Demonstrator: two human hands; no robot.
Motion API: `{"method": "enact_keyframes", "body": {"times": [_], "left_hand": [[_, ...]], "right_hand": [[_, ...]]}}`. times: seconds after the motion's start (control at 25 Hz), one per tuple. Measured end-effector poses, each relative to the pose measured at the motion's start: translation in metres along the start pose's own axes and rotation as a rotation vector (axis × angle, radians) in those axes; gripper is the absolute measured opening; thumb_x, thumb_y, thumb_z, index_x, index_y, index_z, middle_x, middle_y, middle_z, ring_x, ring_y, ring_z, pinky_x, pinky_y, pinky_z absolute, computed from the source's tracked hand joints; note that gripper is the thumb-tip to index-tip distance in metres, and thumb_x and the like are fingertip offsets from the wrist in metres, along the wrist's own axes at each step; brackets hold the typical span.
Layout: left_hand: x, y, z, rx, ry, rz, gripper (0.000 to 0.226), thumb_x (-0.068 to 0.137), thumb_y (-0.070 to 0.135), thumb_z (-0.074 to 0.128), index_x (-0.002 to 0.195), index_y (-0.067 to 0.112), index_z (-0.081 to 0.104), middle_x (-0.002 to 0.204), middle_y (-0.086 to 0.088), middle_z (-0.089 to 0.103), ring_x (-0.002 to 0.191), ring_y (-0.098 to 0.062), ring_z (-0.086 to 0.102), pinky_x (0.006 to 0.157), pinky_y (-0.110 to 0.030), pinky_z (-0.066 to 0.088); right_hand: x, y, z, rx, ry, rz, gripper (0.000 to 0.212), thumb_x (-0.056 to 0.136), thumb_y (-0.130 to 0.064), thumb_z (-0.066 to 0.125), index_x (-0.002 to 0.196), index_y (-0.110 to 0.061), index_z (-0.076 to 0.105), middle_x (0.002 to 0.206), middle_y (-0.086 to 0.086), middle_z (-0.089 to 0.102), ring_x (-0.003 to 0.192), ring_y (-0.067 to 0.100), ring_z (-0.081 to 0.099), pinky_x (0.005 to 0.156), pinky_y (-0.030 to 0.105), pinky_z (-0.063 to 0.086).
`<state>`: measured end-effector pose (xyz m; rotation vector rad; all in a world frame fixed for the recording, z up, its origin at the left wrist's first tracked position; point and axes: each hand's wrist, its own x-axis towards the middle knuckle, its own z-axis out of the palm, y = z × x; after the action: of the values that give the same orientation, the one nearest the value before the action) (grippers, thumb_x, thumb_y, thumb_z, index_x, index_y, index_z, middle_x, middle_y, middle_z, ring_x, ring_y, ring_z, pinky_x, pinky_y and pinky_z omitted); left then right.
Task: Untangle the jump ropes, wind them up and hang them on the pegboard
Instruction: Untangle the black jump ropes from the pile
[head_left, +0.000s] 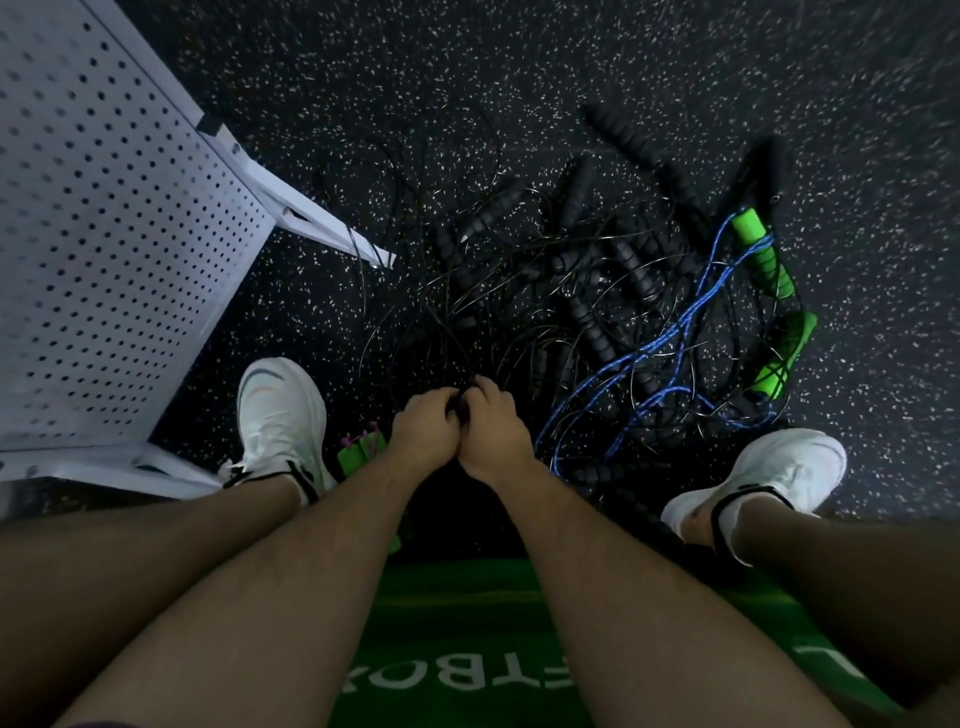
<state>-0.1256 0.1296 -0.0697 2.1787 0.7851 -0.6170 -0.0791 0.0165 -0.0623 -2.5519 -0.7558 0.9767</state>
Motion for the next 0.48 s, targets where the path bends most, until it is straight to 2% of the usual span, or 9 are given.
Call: {"method": "enact_keyframes", "body": {"times": [0.08,0.2,0.28,0.36,0.4,0.48], "left_hand": [[0.006,0.007,0.003,0.0,-0.108,-0.062,0.039,0.098,0.025,0.045,0.135,0.024,0.057,0.125,-0.009,0.065,0.114,-0.032,0.06,0.097,-0.043,0.05],[0.009,0.009,0.004,-0.023,-0.178,-0.098,0.046,0.085,0.037,0.041,0.123,0.021,0.063,0.119,-0.008,0.064,0.111,-0.031,0.061,0.096,-0.045,0.051],[0.014,0.009,0.004,-0.012,-0.175,-0.115,0.038,0.09,0.036,0.045,0.12,0.02,0.062,0.119,-0.007,0.064,0.112,-0.031,0.061,0.098,-0.045,0.05],[0.015,0.011,0.004,0.014,-0.157,-0.127,0.03,0.096,0.03,0.049,0.122,0.02,0.059,0.119,-0.006,0.065,0.112,-0.031,0.061,0.099,-0.042,0.048],[0.015,0.012,0.005,0.004,-0.142,-0.127,0.029,0.097,0.03,0.05,0.122,0.019,0.059,0.118,-0.006,0.065,0.11,-0.031,0.061,0.098,-0.042,0.047],[0.011,0.016,0.005,-0.089,-0.099,-0.087,0.031,0.09,0.034,0.049,0.114,0.018,0.059,0.11,-0.004,0.067,0.102,-0.03,0.064,0.094,-0.044,0.05]], "right_hand": [[0.011,0.009,-0.005,0.027,-0.135,0.035,0.048,0.095,-0.016,0.052,0.142,-0.013,0.044,0.163,0.005,0.024,0.137,0.031,0.032,0.105,0.043,0.043],[0.017,0.018,-0.001,0.146,-0.183,0.081,0.047,0.096,-0.014,0.05,0.143,-0.016,0.046,0.161,0.002,0.031,0.136,0.03,0.033,0.111,0.038,0.036],[0.019,0.02,0.003,0.301,-0.122,0.12,0.042,0.094,-0.012,0.05,0.134,-0.02,0.056,0.148,0.004,0.048,0.129,0.027,0.044,0.109,0.036,0.041],[0.025,0.015,0.002,0.548,-0.047,0.252,0.035,0.089,-0.007,0.053,0.118,-0.024,0.063,0.121,0.003,0.064,0.113,0.022,0.058,0.099,0.034,0.05],[0.028,0.011,-0.002,0.681,-0.013,0.327,0.029,0.089,-0.005,0.055,0.111,-0.023,0.063,0.111,0.001,0.065,0.108,0.02,0.062,0.094,0.031,0.052],[0.034,0.004,-0.012,0.869,0.04,0.426,0.019,0.094,-0.012,0.06,0.111,-0.019,0.06,0.104,-0.002,0.064,0.105,0.018,0.063,0.09,0.029,0.052]]}}
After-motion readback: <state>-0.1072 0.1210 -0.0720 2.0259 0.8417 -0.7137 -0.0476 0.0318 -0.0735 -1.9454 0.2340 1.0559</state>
